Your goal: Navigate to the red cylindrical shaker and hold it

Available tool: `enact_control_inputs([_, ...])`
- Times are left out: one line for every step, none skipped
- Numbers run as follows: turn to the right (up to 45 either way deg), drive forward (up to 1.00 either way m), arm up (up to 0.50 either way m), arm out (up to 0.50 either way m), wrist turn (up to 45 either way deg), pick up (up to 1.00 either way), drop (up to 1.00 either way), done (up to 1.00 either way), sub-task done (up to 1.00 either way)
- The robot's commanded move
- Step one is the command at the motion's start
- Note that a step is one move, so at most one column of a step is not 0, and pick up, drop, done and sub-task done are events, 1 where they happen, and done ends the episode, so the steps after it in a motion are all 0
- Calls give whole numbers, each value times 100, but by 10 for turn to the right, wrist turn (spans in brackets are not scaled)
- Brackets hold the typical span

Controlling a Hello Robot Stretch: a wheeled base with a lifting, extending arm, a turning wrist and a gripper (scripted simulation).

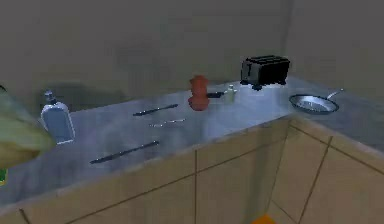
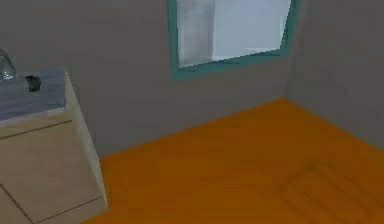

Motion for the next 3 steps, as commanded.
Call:
enact_control_inputs([0, 50, 0, 0, 0, 0, 0, 0, 0])
enact_control_inputs([-450, 0, 0, 0, 0, 0, 0, 0, 0])
enact_control_inputs([-360, 0, 0, 0, 0, 0, 0, 0, 0])
